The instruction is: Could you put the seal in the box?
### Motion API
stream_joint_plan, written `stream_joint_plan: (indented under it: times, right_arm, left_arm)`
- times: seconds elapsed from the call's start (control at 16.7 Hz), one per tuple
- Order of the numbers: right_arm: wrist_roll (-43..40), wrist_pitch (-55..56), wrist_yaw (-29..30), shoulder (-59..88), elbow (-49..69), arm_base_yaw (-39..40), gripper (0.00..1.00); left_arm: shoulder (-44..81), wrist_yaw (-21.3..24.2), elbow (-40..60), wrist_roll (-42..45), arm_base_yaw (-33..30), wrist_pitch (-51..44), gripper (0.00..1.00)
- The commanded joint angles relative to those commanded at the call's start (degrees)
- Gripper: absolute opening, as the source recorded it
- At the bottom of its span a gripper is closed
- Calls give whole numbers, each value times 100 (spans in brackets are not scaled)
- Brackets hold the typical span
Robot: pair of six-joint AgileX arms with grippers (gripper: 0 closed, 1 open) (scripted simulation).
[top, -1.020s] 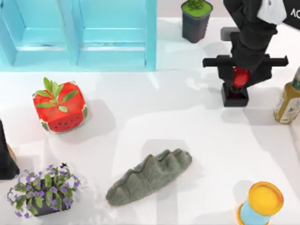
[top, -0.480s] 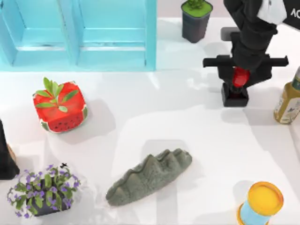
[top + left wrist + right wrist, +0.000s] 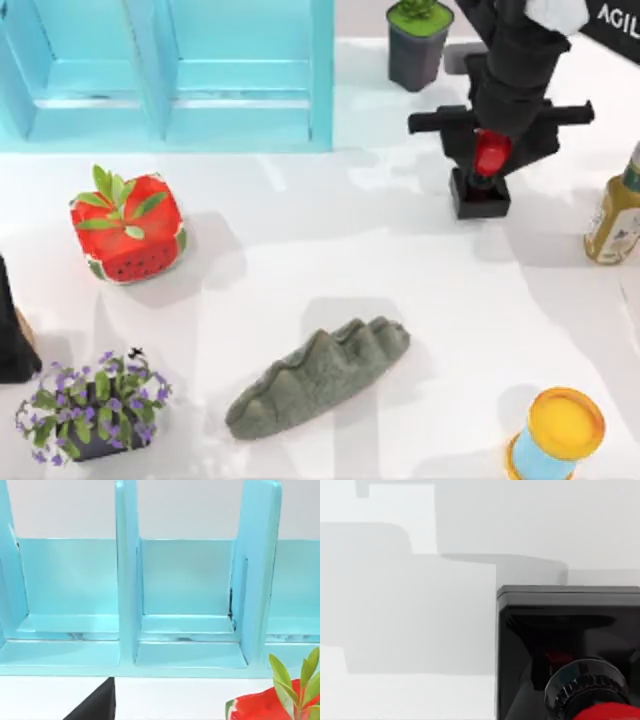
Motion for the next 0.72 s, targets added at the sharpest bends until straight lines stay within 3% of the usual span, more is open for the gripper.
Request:
stream_joint_plan:
  times: [0.48,0.72]
  right_arm:
    - [135,-1650,18,173,1837,-272,0]
    - [70,-1864,46,193,2107,-346,0]
  left_arm:
    - [0,0,0,0,0,0,100]
    - [0,0,0,0,0,0,100]
